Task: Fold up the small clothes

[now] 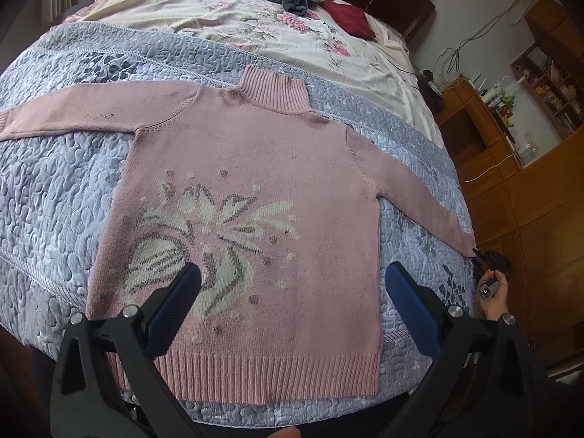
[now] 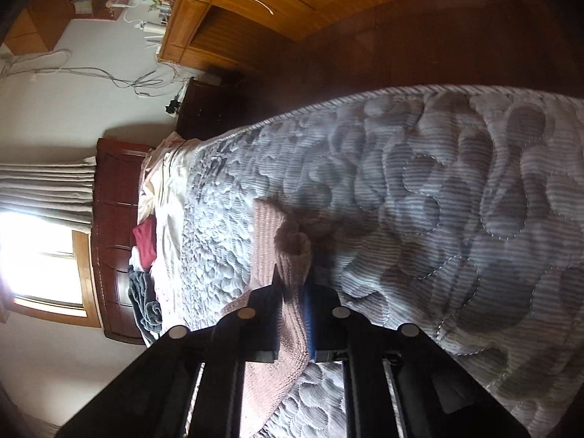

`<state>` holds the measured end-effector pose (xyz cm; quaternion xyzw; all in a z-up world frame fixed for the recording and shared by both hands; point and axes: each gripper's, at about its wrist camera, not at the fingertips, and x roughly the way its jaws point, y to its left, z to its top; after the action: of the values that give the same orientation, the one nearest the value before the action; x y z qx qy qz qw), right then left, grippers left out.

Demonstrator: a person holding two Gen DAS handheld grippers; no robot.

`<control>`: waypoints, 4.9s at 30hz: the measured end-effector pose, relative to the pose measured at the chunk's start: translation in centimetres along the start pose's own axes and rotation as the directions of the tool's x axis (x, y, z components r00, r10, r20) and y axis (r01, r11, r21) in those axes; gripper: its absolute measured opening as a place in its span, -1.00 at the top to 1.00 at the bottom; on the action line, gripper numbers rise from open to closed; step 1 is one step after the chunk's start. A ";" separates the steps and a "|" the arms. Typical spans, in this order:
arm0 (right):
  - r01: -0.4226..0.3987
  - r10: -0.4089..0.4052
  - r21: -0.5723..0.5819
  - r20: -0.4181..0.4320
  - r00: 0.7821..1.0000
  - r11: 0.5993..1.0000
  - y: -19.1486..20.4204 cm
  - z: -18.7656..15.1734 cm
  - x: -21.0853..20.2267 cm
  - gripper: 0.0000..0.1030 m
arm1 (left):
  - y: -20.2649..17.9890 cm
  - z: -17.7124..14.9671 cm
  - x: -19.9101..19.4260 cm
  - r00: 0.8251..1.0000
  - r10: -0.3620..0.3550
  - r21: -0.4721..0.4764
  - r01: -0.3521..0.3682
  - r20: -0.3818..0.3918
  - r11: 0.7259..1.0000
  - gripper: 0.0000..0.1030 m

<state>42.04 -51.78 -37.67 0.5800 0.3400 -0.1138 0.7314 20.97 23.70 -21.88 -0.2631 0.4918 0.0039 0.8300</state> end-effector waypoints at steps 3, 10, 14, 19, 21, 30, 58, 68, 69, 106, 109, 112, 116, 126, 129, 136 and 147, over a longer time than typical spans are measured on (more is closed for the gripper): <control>-0.002 0.005 -0.113 0.026 1.000 0.994 3.9 -0.4 -1.4 0.86 | 1.6 0.8 -0.4 1.000 -0.029 -0.047 0.030 0.003 0.998 -0.94; -0.008 0.037 -0.437 0.057 0.998 0.899 16.3 -5.2 -4.6 0.87 | 4.5 2.2 -1.4 0.999 -0.040 -0.093 0.043 0.035 0.995 -0.95; -0.017 0.056 -0.584 0.048 0.997 0.811 22.4 -10.1 -4.9 0.87 | 5.1 3.1 -1.7 0.998 -0.047 -0.072 0.050 0.044 0.996 -0.95; -0.032 0.063 -0.711 0.018 0.998 0.703 27.5 -17.7 -4.1 0.87 | 5.6 4.4 -0.8 0.995 -0.098 -0.090 0.097 -0.016 0.991 -0.95; -0.052 0.068 -0.742 -0.009 0.998 0.669 29.0 -20.3 -3.3 0.87 | 5.7 4.8 -0.2 0.992 -0.115 -0.086 0.111 -0.047 0.990 -0.95; -0.086 0.008 -0.868 -0.094 0.996 0.489 32.2 -33.7 2.0 0.87 | 6.4 8.4 2.8 0.974 -0.205 -0.081 0.198 -0.092 0.977 -0.94; -0.144 -0.253 -0.937 -0.231 0.939 0.319 14.3 -49.6 3.7 0.04 | -0.5 16.0 33.4 0.766 -0.531 -0.414 0.379 -0.361 0.828 -0.94; -0.171 -0.239 -0.862 -0.315 0.918 0.477 10.2 -50.1 -2.7 0.01 | -2.5 16.6 35.1 0.795 -0.409 -0.349 0.265 -0.449 0.899 0.89; -0.177 -0.236 -0.862 -0.319 0.918 0.475 10.3 -50.4 -3.1 0.01 | -2.7 16.8 34.9 0.798 -0.406 -0.341 0.269 -0.445 0.901 0.90; -0.242 -0.239 -0.846 -0.389 0.890 0.476 11.1 -54.4 -3.8 0.01 | 15.4 28.2 14.7 0.925 -0.311 -0.244 0.256 -0.220 0.935 0.93; -0.241 -0.241 -0.845 -0.390 0.889 0.478 11.1 -54.6 -3.6 0.01 | 17.7 27.2 15.9 0.929 -0.281 -0.274 0.212 -0.241 0.938 0.93; -0.242 -0.241 -0.845 -0.390 0.888 0.477 11.2 -54.7 -3.5 0.01 | 20.1 26.1 17.7 0.922 -0.282 -0.321 0.191 -0.266 0.927 0.93; -0.242 -0.249 -0.847 -0.392 0.886 0.473 11.3 -54.9 -3.4 0.01 | 22.3 25.2 19.8 0.946 -0.125 -0.304 0.030 -0.298 0.952 0.74; -0.270 -0.238 -0.837 -0.418 0.877 0.476 12.3 -56.4 -3.5 -0.02 | 18.2 23.4 20.3 0.948 -0.174 -0.241 0.110 -0.265 0.964 0.39; -0.284 -0.229 -0.837 -0.425 0.876 0.469 13.1 -57.1 -4.2 -0.02 | 19.8 22.2 22.1 0.953 -0.079 -0.249 0.004 -0.291 0.969 0.44; -0.290 -0.243 -0.857 -0.417 0.876 0.425 14.0 -58.0 -5.5 -0.03 | 24.7 20.6 17.5 0.970 -0.156 -0.348 0.083 -0.186 0.934 0.08; -0.364 -0.250 -0.854 -0.469 0.847 0.370 15.4 -63.3 -6.4 -0.11 | 49.0 13.3 -7.4 0.954 0.148 -0.677 0.071 0.261 0.732 -0.40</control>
<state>22.81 9.99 -27.90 0.0872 0.5085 0.2873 0.8070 14.99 73.60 -32.03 -0.5339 0.3311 0.2402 0.7400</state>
